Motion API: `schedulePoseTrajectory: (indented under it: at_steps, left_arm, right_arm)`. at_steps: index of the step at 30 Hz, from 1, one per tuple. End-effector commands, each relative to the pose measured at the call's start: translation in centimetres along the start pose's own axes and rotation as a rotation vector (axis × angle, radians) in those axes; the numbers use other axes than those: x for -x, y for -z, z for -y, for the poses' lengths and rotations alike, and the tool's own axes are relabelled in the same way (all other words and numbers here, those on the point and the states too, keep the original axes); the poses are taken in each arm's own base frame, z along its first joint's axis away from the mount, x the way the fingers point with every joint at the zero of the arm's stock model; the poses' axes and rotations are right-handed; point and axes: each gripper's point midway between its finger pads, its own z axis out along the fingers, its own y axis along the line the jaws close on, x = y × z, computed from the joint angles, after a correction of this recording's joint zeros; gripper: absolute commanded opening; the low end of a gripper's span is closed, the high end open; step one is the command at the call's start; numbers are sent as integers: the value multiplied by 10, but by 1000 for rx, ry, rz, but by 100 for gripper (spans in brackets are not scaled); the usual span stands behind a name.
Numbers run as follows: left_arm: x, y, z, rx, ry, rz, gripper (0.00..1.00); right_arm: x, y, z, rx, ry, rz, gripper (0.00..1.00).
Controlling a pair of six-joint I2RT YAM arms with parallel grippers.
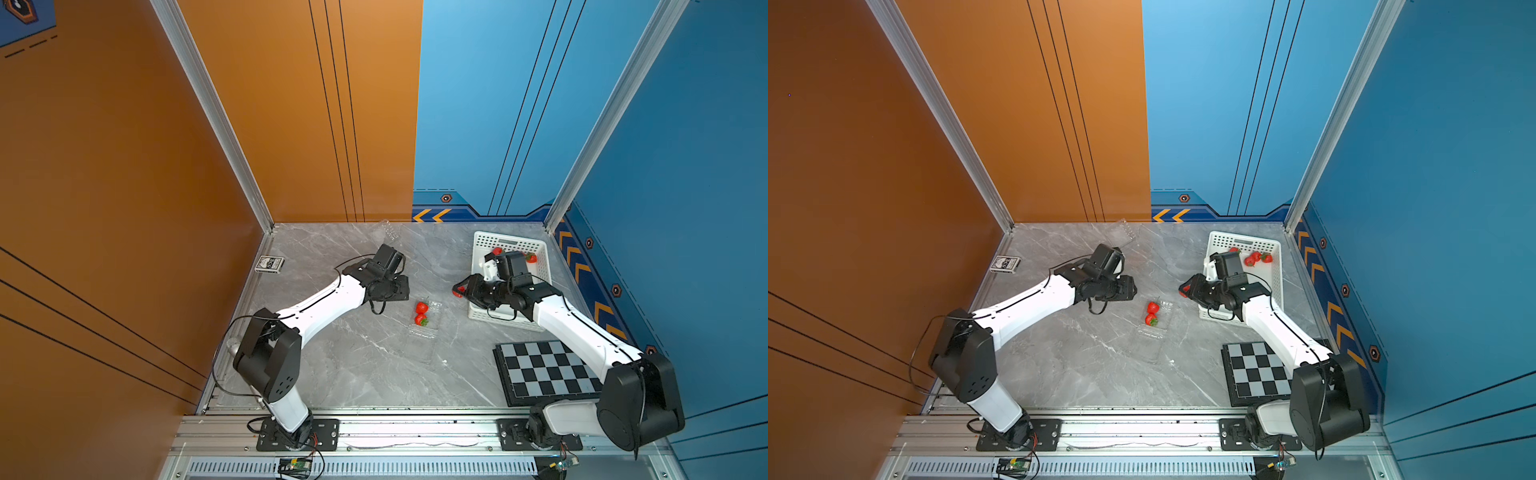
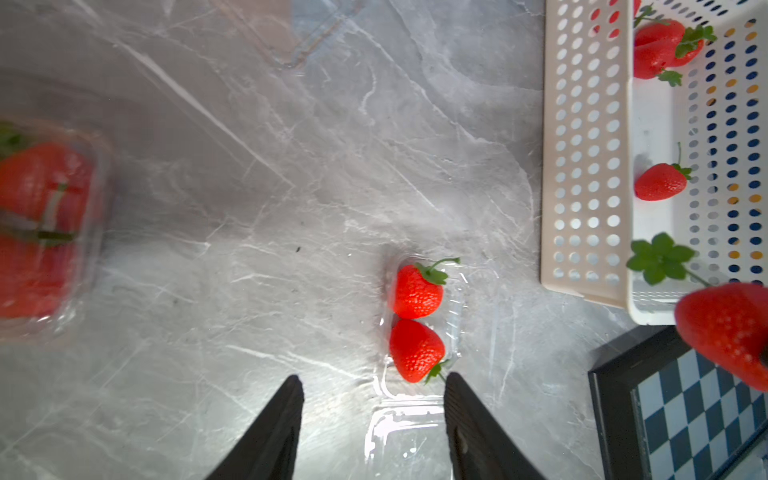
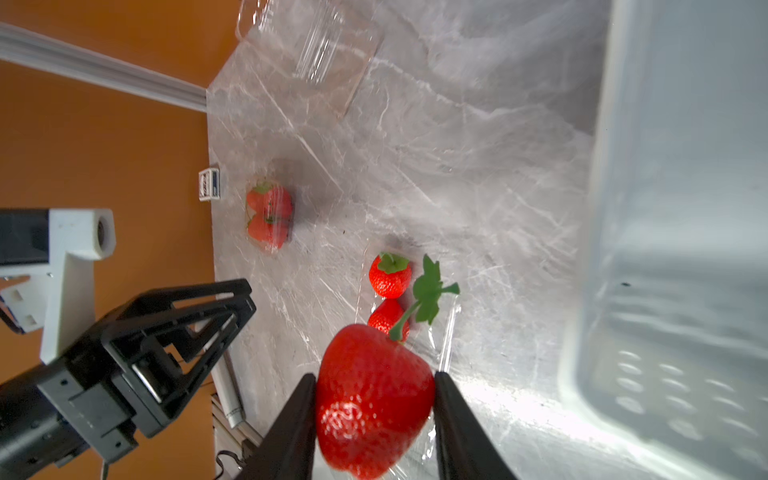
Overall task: Pack strawberries into containers
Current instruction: Place the strawberry in the packing box.
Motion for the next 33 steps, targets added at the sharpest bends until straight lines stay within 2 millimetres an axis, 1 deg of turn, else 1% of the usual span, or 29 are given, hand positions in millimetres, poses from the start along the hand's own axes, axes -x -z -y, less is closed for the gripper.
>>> schedulePoseTrajectory:
  at_steps: [1,4,8,12,17,21,25,28,32,33]
  left_arm:
    - [-1,6,-12,22,23,28,57]
    - [-6,8,-15,21,24,27,57]
    - [-11,10,-18,11,35,37,57]
    - [-14,12,-21,12,39,37,57]
    - [-16,13,-21,1,38,40,57]
    - [-17,12,-21,-7,42,39,57]
    - [-17,12,-22,-8,41,37,57]
    - [-18,10,-23,-5,43,33,57]
    - [-17,10,-22,-8,42,32,57]
    - [-17,10,-22,-8,42,32,57]
  right_arm:
    - [-16,-14,10,-125,55,-38,24]
    - [-32,-31,10,-169,101,-91,24]
    - [-42,-46,8,-205,142,-120,23]
    - [-47,-57,10,-267,178,-136,23]
    - [-54,-73,12,-301,199,-162,23]
    - [-52,-83,19,-345,223,-164,23]
    - [-51,-89,24,-369,233,-173,26]
    - [-52,-92,25,-375,237,-182,33]
    - [-54,-93,26,-374,238,-191,48]
    - [-54,-93,26,-374,239,-192,50]
